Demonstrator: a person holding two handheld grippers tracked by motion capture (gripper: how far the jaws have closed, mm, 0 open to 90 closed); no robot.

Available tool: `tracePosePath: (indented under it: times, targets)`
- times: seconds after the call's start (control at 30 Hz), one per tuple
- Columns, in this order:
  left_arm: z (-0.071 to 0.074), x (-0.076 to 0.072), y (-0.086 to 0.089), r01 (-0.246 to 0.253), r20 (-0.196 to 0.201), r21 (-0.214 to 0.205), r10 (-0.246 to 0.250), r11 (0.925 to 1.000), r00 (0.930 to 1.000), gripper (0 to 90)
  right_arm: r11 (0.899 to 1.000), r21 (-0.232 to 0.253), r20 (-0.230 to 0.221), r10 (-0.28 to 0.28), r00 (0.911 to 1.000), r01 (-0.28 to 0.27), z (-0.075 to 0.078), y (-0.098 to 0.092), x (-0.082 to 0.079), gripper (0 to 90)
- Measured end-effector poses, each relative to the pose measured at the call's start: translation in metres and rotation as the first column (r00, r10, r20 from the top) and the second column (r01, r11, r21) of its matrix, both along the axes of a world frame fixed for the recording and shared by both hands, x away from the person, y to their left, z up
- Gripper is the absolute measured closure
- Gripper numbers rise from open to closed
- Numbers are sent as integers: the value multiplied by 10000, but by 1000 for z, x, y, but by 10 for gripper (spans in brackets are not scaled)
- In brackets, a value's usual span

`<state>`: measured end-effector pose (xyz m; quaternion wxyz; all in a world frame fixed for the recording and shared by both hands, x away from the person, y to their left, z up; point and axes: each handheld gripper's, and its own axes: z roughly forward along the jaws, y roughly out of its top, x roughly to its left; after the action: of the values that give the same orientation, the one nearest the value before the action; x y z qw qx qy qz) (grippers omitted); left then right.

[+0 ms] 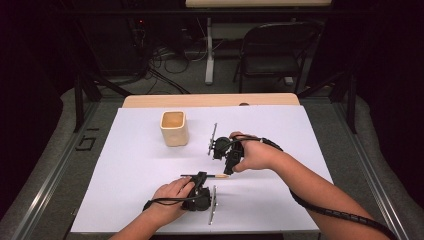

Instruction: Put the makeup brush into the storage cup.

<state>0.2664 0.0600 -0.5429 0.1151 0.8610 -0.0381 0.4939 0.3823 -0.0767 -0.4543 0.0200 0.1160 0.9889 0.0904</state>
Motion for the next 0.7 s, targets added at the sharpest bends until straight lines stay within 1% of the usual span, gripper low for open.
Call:
tracePosePath:
  times: [0.07,0.17,0.2,0.27,0.33,0.37,0.4,0.47,0.5,0.53,0.6,0.63,0.67,0.7]
  targets:
    - [2,1,3,-104,-88,-138,103,9999,9999,834,9999,105,35,-51,10000,51,0,-1,0,625]
    - [3,2,8,-191,-283,-577,175,9982,9994,834,9996,260,228,-79,9997,73,0,-4,1,603]
    - [5,2,10,-266,-376,-690,240,9973,9990,834,9997,243,245,-91,9997,85,0,-5,1,601]
    - [7,3,14,-363,-604,-1146,295,9927,9977,835,9990,400,273,-198,9994,187,0,-7,1,590]
    - [11,5,18,-536,-916,-1623,390,9853,9950,834,9983,500,324,-325,9989,308,2,-9,1,585]
    - [13,6,20,-617,-1052,-1923,419,9794,9936,835,9980,539,376,-343,9987,322,2,-10,1,582]
    - [15,6,23,-728,-1201,-2074,485,9755,9916,834,9975,615,390,-384,9985,360,3,-11,1,577]
    - [18,9,27,-908,-1484,-2677,521,9592,9876,835,9970,679,468,-401,9981,369,4,-13,1,569]
    - [19,10,29,-984,-1635,-2973,509,9497,9852,835,9958,790,494,-499,9975,459,4,-14,1,565]
    - [21,11,32,-1011,-1707,-3114,491,9449,9841,835,9955,852,561,-459,9974,410,4,-15,1,562]
    - [23,12,35,-1158,-1943,-3491,491,9299,9797,835,9935,1018,576,-561,9968,501,4,-17,1,561]
    - [25,13,37,-1172,-2022,-3562,460,9270,9783,835,9929,1054,575,-610,9965,547,4,-17,0,562]
    - [25,14,39,-1228,-2134,-3718,440,9201,9760,835,9939,962,525,-594,9969,542,5,-18,0,561]
    - [26,15,41,-1291,-2300,-3840,407,9143,9723,834,9927,1104,611,-564,9965,494,3,-18,0,561]
